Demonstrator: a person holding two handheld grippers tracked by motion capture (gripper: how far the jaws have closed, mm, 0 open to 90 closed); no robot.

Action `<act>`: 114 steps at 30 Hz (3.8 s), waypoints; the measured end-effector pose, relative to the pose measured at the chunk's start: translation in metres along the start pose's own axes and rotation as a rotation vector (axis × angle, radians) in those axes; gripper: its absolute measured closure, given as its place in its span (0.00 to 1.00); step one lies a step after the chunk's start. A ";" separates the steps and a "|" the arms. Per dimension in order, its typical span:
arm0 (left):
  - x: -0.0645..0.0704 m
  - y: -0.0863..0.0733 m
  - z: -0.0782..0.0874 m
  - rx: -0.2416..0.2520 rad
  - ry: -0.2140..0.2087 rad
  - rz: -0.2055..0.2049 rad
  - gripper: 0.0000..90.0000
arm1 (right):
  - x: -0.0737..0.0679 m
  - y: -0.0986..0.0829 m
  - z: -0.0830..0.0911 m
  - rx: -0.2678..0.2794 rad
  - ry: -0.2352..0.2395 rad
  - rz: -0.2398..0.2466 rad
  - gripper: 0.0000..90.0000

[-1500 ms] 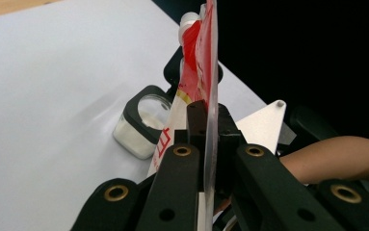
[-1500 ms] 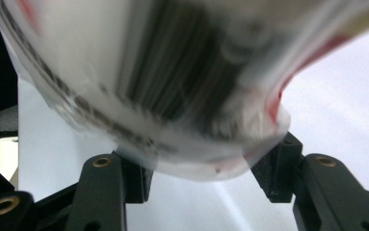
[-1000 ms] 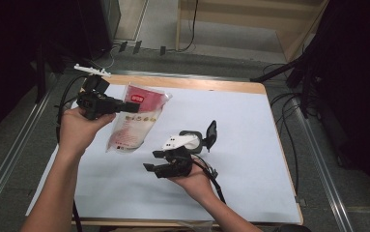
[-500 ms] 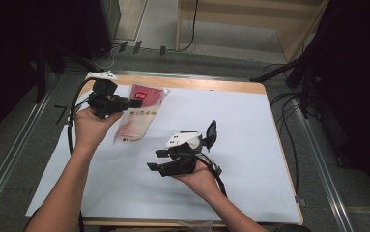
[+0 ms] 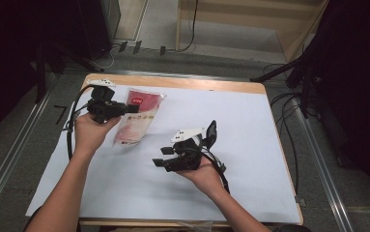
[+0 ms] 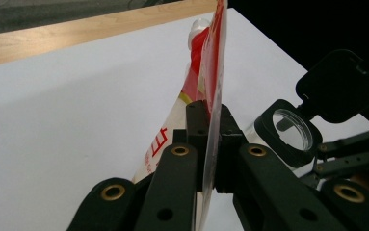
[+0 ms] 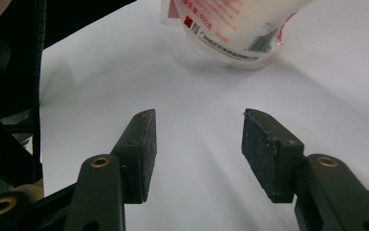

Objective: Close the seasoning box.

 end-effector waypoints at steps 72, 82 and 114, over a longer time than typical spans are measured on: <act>-0.032 -0.052 0.106 -0.052 0.077 0.013 0.48 | 0.032 0.033 0.090 0.012 -0.085 -0.074 1.00; -0.040 -0.060 0.106 -0.045 0.069 0.002 0.48 | 0.051 0.036 0.119 0.041 -0.143 -0.084 1.00; -0.066 -0.078 0.087 -0.051 0.176 0.042 0.45 | 0.095 0.011 0.142 0.026 -0.252 -0.190 1.00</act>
Point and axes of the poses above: each handheld gripper's, and its own axes: z roughly backward along the jaws, y roughly out of its top, x roughly to its right, the point moved 3 cm from there along -z, roughly forward along the jaws, and after that the axes turned 2 degrees about x, right-handed, at the moved point
